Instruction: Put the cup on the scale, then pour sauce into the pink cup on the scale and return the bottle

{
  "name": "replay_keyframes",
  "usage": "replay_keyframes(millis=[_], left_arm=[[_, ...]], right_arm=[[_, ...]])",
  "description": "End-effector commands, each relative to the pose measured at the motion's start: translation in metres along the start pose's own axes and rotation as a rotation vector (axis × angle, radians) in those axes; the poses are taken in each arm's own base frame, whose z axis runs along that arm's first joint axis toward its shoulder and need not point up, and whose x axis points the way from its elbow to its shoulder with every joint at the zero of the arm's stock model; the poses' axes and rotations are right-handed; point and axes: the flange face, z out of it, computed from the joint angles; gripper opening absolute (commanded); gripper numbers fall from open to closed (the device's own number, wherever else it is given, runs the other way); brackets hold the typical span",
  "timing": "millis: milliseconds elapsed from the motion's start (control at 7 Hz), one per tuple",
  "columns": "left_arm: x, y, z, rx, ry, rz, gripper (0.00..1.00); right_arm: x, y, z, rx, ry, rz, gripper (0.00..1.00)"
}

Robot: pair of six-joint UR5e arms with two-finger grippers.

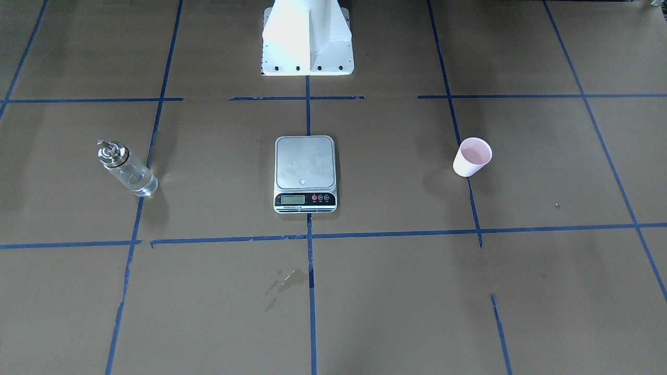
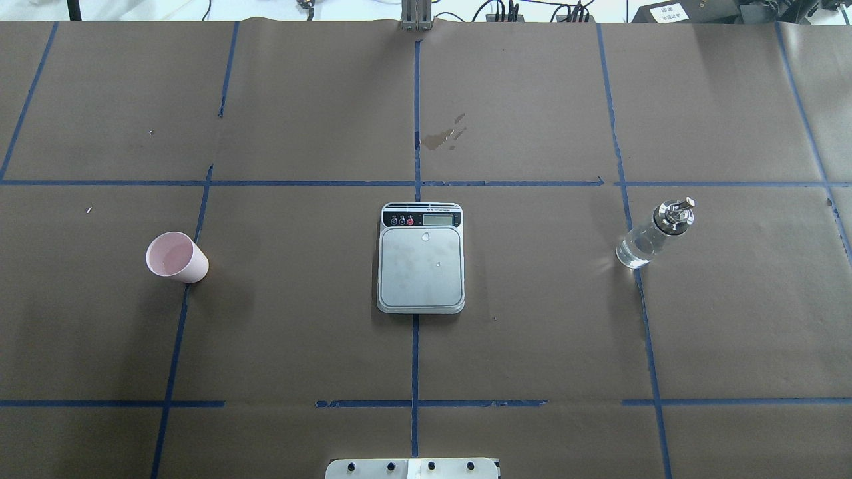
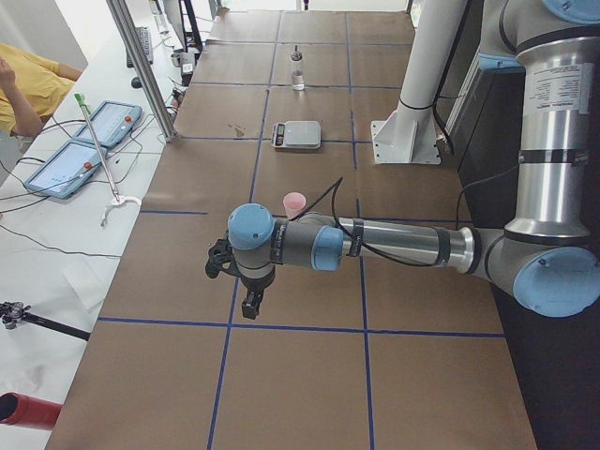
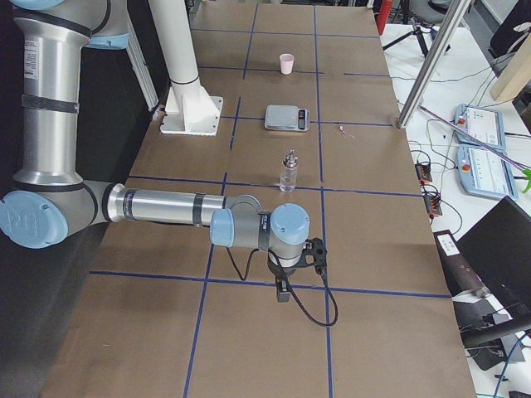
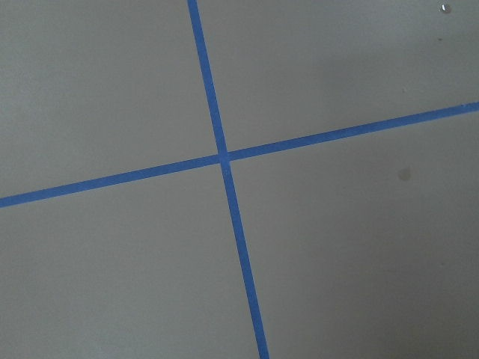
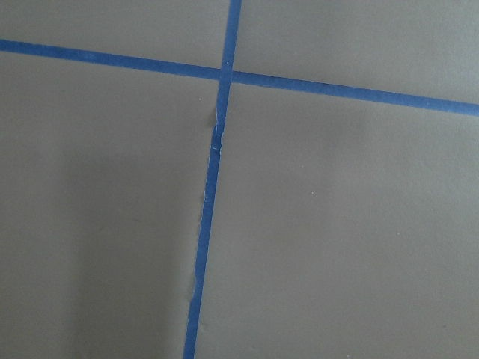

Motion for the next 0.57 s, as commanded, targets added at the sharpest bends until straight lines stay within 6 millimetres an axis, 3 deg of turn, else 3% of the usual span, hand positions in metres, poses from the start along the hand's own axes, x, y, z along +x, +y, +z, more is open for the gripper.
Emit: replay_keyframes(millis=[0, 429], left_arm=[[-0.0011, -0.0008, 0.0004, 0.011, -0.008, 0.016, 1.00], [0.0007, -0.0010, -0.0011, 0.017, -0.005, 0.024, 1.00]], right_arm=[[-0.0001, 0.0000, -0.0002, 0.000, 0.000, 0.002, 1.00], [-0.0051, -0.0026, -0.0058, 0.013, 0.000, -0.008, 1.00]])
